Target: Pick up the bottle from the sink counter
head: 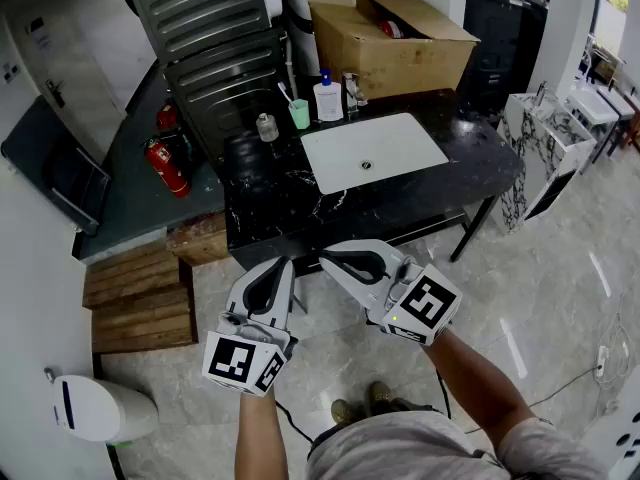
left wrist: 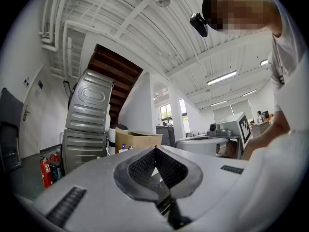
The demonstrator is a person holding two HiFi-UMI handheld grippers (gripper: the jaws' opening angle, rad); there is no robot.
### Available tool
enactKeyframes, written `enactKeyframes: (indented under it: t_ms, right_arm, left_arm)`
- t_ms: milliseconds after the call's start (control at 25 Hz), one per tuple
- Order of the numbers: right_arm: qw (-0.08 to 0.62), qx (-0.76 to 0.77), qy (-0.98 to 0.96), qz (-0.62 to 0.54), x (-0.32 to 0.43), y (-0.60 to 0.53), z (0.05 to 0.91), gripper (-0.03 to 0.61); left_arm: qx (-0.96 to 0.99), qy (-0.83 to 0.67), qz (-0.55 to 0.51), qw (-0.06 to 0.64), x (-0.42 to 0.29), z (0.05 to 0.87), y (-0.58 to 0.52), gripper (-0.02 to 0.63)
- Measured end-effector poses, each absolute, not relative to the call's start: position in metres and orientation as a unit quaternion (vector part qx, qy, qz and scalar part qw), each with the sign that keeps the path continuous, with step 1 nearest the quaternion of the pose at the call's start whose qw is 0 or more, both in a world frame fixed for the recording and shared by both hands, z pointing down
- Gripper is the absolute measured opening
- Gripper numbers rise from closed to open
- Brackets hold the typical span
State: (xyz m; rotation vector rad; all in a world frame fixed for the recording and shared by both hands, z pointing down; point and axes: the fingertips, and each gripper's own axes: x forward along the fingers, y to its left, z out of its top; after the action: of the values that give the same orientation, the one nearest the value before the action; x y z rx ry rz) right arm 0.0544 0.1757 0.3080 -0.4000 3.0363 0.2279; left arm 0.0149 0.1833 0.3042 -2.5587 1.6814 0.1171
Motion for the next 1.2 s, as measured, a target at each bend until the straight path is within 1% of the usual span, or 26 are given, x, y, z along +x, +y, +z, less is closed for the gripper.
enactKeyframes:
  t_ms: [360, 840, 1200]
  right_arm:
    - [0.046, -0.121, 0.989, 0.067, 0.065, 0.163, 0.307, 0.0]
    - [0.058, -0.099, 0.991, 0.071, 0.089, 0.125, 0.306, 0.0]
    - [0.062, -0.099, 0.99, 0.075, 0.073, 0.077, 0.302, 0.0]
  left_arm:
    - [-0.83, 0.555, 0.035, 0.035, 0.021, 0.306, 0.17, 0.002]
    - [-0.816, 0.575, 0.011, 0.051, 0.04, 0.301, 0.134, 0.002]
    - [-0.811, 0.582, 0.008, 0.061, 0.017, 0.294, 0.088, 0.002]
